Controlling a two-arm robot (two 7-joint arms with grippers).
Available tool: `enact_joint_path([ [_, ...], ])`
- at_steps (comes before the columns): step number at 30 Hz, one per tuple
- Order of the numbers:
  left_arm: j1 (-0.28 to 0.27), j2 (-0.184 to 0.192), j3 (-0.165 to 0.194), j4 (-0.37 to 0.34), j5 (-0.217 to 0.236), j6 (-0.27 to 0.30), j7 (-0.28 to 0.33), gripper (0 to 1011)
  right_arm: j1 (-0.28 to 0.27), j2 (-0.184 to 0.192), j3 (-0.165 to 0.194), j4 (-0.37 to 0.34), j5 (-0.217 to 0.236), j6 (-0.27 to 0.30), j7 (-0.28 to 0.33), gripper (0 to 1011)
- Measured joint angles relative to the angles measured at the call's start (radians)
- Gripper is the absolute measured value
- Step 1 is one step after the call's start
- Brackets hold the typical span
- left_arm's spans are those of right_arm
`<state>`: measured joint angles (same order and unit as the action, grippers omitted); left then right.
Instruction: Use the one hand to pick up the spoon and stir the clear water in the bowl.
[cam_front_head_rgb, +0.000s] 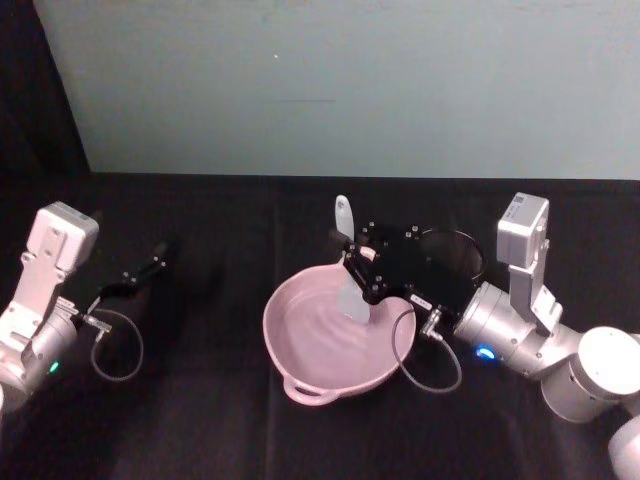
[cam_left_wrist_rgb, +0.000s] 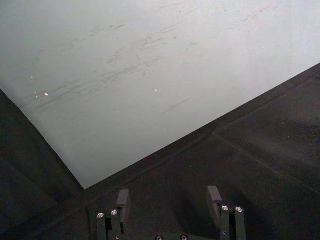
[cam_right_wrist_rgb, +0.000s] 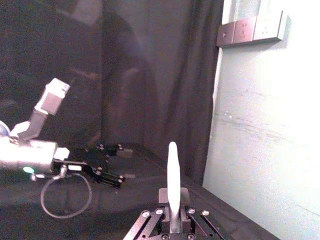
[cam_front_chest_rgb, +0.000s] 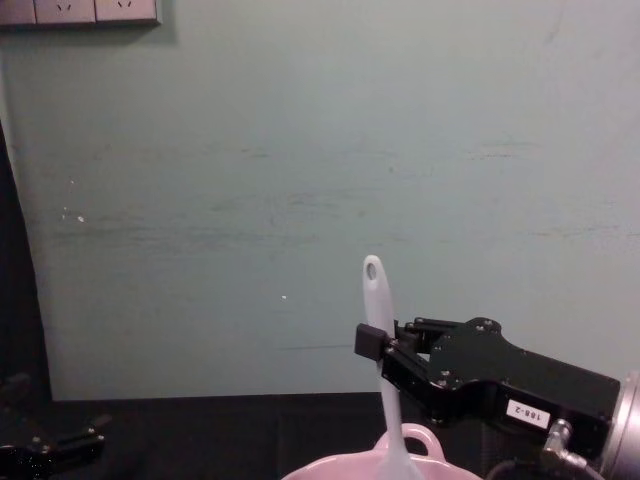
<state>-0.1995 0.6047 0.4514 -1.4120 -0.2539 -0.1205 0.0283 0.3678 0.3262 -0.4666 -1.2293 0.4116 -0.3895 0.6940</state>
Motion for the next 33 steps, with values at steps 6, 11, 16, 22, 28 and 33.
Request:
enact_joint_path([
  [6, 0.0, 0.0, 0.0, 0.0, 0.0, 0.0, 0.0, 1005, -0.018, -0.007, -0.005, -0.022, 0.034, 0.006, 0.025, 118],
  [11, 0.0, 0.0, 0.0, 0.0, 0.0, 0.0, 0.0, 1005, -0.018, -0.013, -0.006, -0.035, 0.053, 0.01, 0.033, 118],
  [16, 0.0, 0.0, 0.0, 0.0, 0.0, 0.0, 0.0, 1005, -0.019, -0.011, 0.002, -0.056, 0.079, 0.027, 0.033, 118],
  [22, 0.0, 0.0, 0.0, 0.0, 0.0, 0.0, 0.0, 1005, -0.029, 0.003, 0.02, -0.097, 0.128, 0.071, 0.032, 118],
  [28, 0.0, 0.0, 0.0, 0.0, 0.0, 0.0, 0.0, 1005, -0.055, 0.03, 0.054, -0.18, 0.181, 0.123, -0.002, 118],
  [33, 0.0, 0.0, 0.0, 0.0, 0.0, 0.0, 0.0, 1005, -0.09, 0.051, 0.104, -0.253, 0.253, 0.187, -0.056, 118],
])
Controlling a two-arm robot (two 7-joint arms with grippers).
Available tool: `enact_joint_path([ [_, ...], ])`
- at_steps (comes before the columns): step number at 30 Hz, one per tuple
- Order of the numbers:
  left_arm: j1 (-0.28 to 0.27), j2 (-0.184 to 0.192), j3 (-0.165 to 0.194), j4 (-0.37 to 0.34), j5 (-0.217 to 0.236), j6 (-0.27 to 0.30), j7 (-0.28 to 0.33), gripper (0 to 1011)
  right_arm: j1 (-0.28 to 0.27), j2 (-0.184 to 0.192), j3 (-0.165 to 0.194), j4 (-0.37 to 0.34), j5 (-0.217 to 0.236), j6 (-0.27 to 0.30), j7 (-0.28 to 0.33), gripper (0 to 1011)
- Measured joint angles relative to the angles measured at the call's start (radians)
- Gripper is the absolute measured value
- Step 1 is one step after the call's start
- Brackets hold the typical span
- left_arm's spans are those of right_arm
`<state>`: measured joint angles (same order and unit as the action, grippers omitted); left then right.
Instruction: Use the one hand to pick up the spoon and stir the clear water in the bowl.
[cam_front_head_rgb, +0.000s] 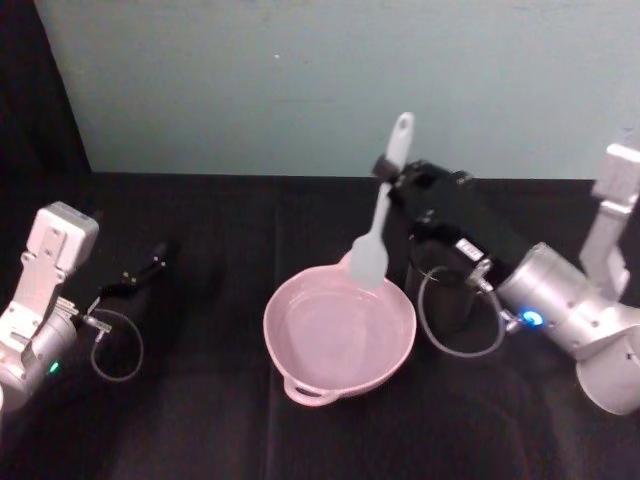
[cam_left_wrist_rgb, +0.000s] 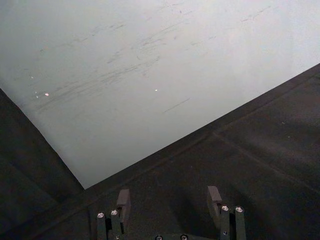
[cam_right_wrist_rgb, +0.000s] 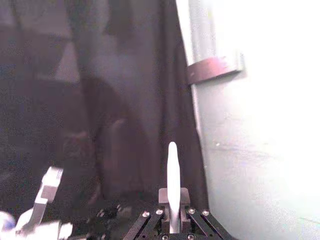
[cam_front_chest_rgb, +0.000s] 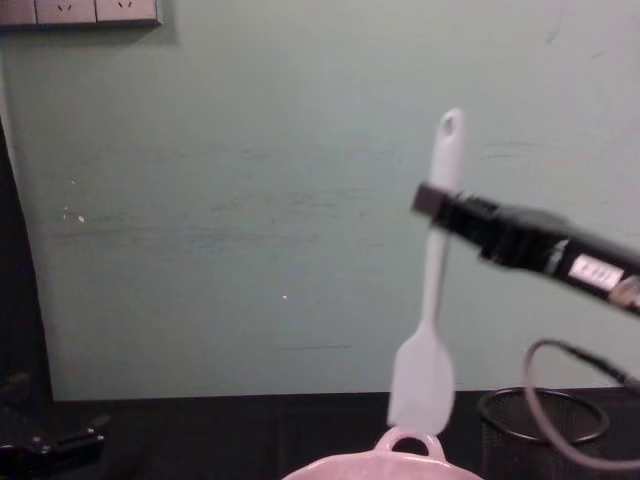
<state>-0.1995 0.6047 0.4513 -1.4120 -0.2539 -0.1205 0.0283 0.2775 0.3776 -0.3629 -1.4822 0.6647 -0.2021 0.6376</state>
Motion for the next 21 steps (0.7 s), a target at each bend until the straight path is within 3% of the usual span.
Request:
enact_joint_path([
  [7, 0.0, 0.0, 0.0, 0.0, 0.0, 0.0, 0.0, 1005, -0.044, 0.029, 0.057, -0.068, 0.055, 0.024, -0.055, 118],
  [10, 0.0, 0.0, 0.0, 0.0, 0.0, 0.0, 0.0, 1005, -0.078, 0.041, 0.099, -0.097, 0.08, 0.031, -0.101, 118],
  [21, 0.0, 0.0, 0.0, 0.0, 0.0, 0.0, 0.0, 1005, -0.132, 0.045, 0.168, -0.119, 0.122, 0.029, -0.155, 118],
])
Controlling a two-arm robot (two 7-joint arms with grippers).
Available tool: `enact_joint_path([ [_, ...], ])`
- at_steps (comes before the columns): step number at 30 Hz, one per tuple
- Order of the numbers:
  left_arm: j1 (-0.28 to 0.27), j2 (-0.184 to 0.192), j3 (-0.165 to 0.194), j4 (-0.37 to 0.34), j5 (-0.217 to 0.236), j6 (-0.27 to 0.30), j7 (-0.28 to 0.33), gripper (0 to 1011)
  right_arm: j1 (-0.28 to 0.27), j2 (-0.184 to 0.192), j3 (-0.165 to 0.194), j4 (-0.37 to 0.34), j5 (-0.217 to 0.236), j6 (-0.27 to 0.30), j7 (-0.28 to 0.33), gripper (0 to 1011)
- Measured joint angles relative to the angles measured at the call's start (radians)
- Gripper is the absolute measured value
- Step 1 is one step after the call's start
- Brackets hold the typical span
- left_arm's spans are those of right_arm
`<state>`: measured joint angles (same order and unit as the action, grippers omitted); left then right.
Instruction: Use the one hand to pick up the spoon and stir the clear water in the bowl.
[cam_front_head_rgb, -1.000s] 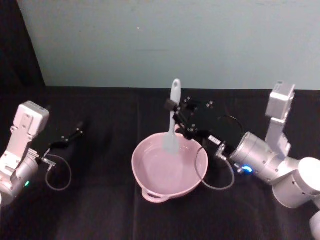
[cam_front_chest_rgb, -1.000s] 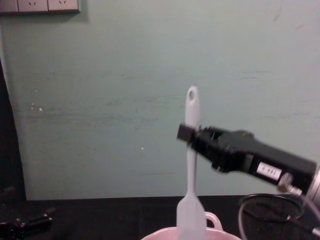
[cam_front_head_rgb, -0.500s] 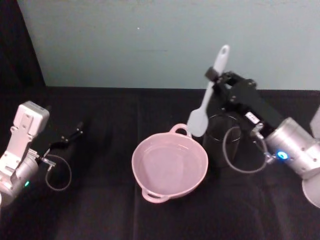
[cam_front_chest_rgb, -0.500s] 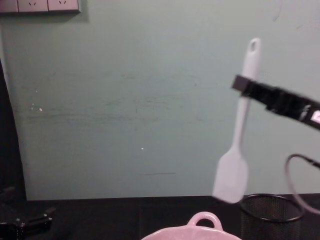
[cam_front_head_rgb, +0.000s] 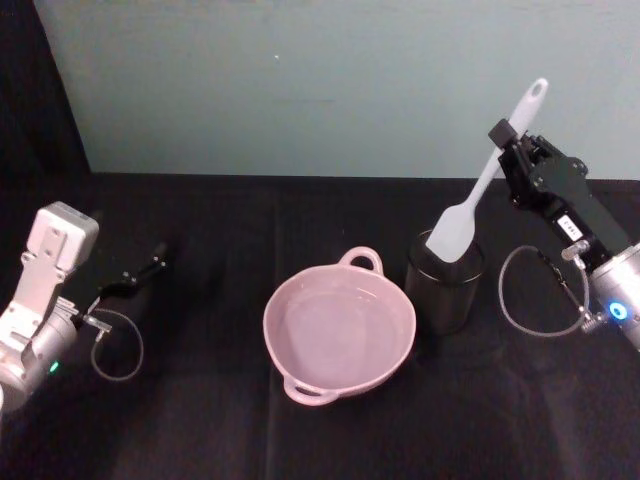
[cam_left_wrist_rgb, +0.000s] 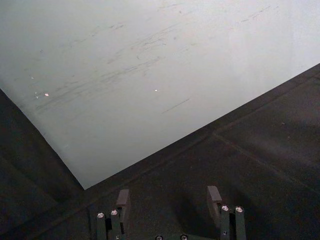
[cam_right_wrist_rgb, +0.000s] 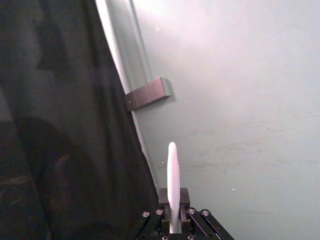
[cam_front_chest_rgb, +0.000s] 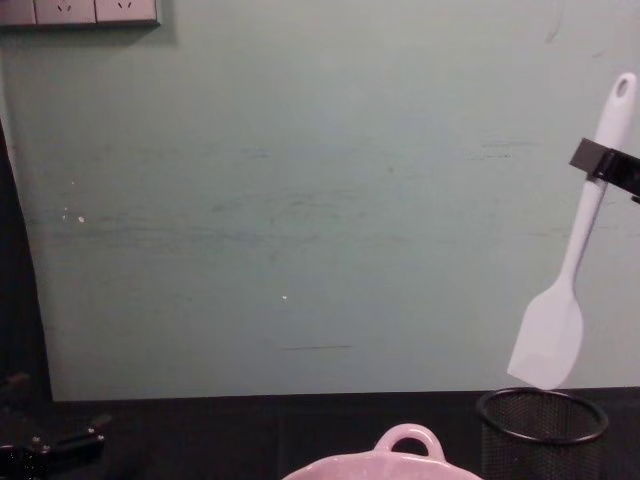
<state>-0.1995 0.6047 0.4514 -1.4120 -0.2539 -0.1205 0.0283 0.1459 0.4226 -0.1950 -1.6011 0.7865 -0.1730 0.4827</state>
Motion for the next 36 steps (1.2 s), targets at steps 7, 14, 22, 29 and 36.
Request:
enact_joint_path([
  [7, 0.0, 0.0, 0.0, 0.0, 0.0, 0.0, 0.0, 1005, -0.003, -0.014, 0.013, 0.032, 0.024, 0.001, -0.002, 118],
  [14, 0.0, 0.0, 0.0, 0.0, 0.0, 0.0, 0.0, 1005, 0.031, -0.039, 0.017, 0.106, 0.054, 0.01, 0.001, 118],
  [22, 0.0, 0.0, 0.0, 0.0, 0.0, 0.0, 0.0, 1005, 0.081, -0.063, -0.003, 0.203, 0.062, 0.014, 0.023, 118],
  [29, 0.0, 0.0, 0.0, 0.0, 0.0, 0.0, 0.0, 1005, 0.111, -0.081, -0.018, 0.274, 0.067, 0.014, 0.047, 118],
  [36, 0.0, 0.0, 0.0, 0.0, 0.0, 0.0, 0.0, 1005, 0.123, -0.096, -0.028, 0.326, 0.071, 0.011, 0.062, 118],
])
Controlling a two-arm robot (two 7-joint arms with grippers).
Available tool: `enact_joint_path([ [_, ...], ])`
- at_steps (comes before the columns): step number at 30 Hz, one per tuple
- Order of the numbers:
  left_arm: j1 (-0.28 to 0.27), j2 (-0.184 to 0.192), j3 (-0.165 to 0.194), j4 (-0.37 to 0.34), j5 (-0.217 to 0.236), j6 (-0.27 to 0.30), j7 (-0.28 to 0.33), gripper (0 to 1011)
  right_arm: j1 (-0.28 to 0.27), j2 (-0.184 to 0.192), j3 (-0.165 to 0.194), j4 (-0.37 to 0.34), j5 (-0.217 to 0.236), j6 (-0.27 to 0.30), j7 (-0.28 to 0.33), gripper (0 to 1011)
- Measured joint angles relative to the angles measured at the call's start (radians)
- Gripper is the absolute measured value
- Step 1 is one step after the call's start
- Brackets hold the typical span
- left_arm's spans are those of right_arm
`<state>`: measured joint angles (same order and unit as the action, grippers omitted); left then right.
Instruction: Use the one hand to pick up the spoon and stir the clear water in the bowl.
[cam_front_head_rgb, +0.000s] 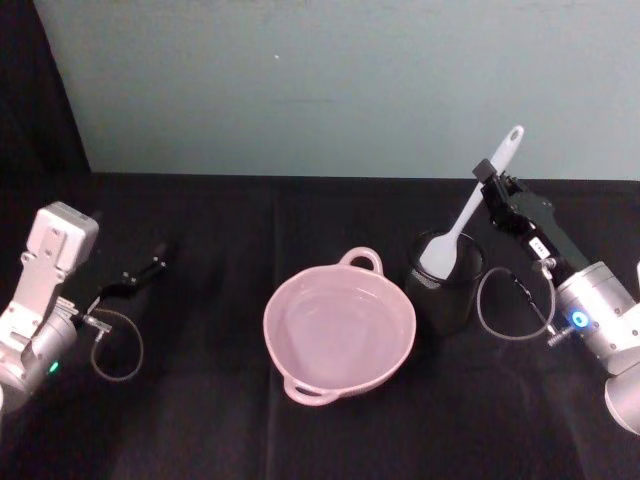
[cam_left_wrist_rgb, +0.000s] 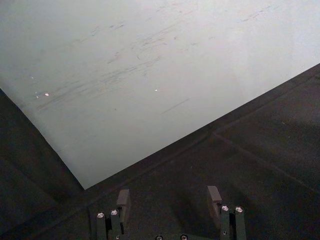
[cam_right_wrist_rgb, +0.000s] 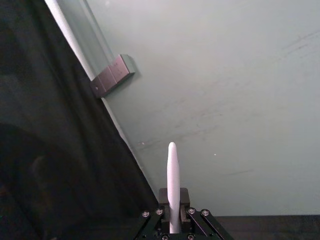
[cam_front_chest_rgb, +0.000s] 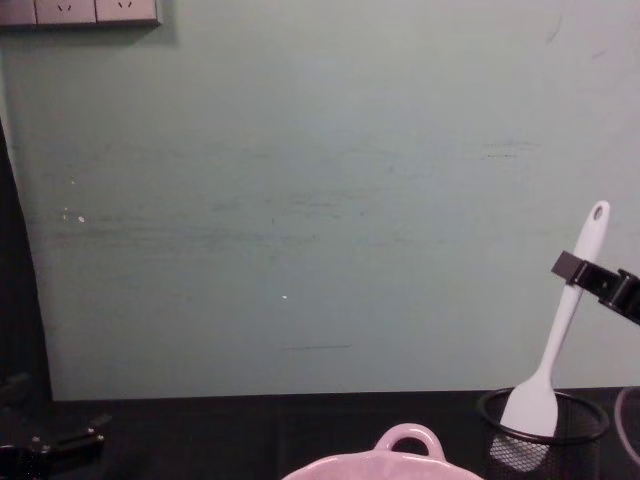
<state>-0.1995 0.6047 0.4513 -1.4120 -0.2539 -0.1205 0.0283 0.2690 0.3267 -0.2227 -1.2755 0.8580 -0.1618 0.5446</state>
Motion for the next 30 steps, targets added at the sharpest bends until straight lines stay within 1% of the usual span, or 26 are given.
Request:
enact_joint_path([
  [10, 0.0, 0.0, 0.0, 0.0, 0.0, 0.0, 0.0, 1005, 0.003, -0.01, -0.005, 0.041, -0.009, -0.006, 0.006, 118],
  [17, 0.0, 0.0, 0.0, 0.0, 0.0, 0.0, 0.0, 1005, -0.002, -0.009, -0.009, 0.048, -0.031, -0.004, -0.009, 118],
  [30, 0.0, 0.0, 0.0, 0.0, 0.0, 0.0, 0.0, 1005, -0.008, -0.014, -0.008, 0.055, -0.041, 0.007, -0.015, 118],
])
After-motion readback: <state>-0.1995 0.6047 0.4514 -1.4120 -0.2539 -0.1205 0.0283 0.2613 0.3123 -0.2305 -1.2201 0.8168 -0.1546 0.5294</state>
